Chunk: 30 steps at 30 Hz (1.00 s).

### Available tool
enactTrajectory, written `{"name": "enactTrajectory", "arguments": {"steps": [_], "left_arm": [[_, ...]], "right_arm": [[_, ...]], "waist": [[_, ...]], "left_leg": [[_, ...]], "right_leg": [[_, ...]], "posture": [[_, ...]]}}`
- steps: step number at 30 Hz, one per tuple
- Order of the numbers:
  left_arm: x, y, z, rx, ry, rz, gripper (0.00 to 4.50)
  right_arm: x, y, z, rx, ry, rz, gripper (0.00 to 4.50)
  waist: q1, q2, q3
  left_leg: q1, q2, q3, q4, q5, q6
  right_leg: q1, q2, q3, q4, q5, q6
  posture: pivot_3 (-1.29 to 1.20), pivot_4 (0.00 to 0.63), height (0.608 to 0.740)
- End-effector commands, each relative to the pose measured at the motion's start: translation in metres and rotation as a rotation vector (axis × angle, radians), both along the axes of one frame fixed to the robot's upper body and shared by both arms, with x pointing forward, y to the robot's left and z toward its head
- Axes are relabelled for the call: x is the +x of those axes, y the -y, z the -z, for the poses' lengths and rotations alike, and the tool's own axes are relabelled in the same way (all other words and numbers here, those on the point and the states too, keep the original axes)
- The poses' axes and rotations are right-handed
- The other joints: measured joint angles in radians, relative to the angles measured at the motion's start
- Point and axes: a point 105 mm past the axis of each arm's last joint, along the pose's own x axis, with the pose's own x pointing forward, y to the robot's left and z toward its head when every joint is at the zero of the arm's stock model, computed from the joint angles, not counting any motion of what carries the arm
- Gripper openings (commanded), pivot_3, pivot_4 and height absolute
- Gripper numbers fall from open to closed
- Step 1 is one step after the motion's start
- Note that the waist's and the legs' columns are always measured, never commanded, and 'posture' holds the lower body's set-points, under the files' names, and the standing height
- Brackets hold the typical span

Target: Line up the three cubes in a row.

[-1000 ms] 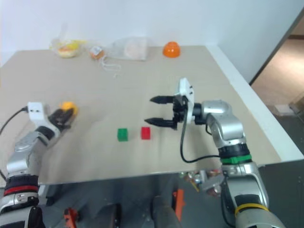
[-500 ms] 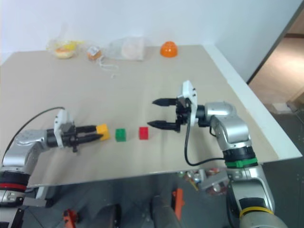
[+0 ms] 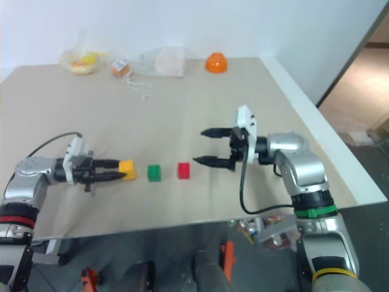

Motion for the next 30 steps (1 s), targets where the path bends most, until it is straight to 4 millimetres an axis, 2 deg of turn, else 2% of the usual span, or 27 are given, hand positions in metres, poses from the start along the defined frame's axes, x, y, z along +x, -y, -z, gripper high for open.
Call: {"name": "enactTrajectory", "arguments": {"steps": [1,5,10,17,30], "left_arm": [[-0.007,-0.014,-0.01,0.006,0.051,0.006,1.27],[-0.013,-0.021,-0.005,0.033,0.057,0.013,1.27],[-0.01,-0.025,-0.001,0.047,0.074,-0.006,1.27],[0.001,-0.018,0.003,0.041,0.106,-0.01,1.27],[0.008,-0.007,0.009,0.067,0.115,0.037,1.27]], "right_arm": [[-0.003,0.002,-0.017,0.003,0.067,-0.01,4.5],[-0.002,0.002,-0.018,-0.005,0.069,-0.013,4.5],[-0.002,0.003,-0.021,-0.011,0.073,-0.019,4.5],[-0.003,0.005,-0.023,-0.023,0.08,-0.018,4.5],[-0.004,0.009,-0.021,-0.022,0.08,0.007,4.5]], "waist": [[0.0,0.0,0.0],[0.001,0.0,0.0],[0.002,0.0,0.0],[0.003,0.0,0.0],[0.003,0.0,0.0]], "left_leg": [[0.0,0.0,0.0,0.0,0.0,0.0],[0.0,0.0,0.0,0.0,0.0,0.0],[0.0,0.0,0.0,0.0,0.0,0.0],[0.0,0.0,0.0,0.0,0.0,0.0],[0.0,0.0,0.0,0.001,0.0,0.0]], "right_leg": [[0.0,0.0,0.0,0.0,0.0,0.0],[0.0,0.0,0.0,0.0,0.0,0.0],[0.0,0.0,0.0,0.0,0.0,0.0],[0.0,0.0,0.0,0.0,0.0,0.0],[0.0,0.0,0.0,0.001,0.001,0.001]], "posture": [[0.0,0.15,0.74],[0.0,0.15,0.74],[0.0,0.15,0.74],[0.0,0.15,0.74],[0.0,0.15,0.74]]}}
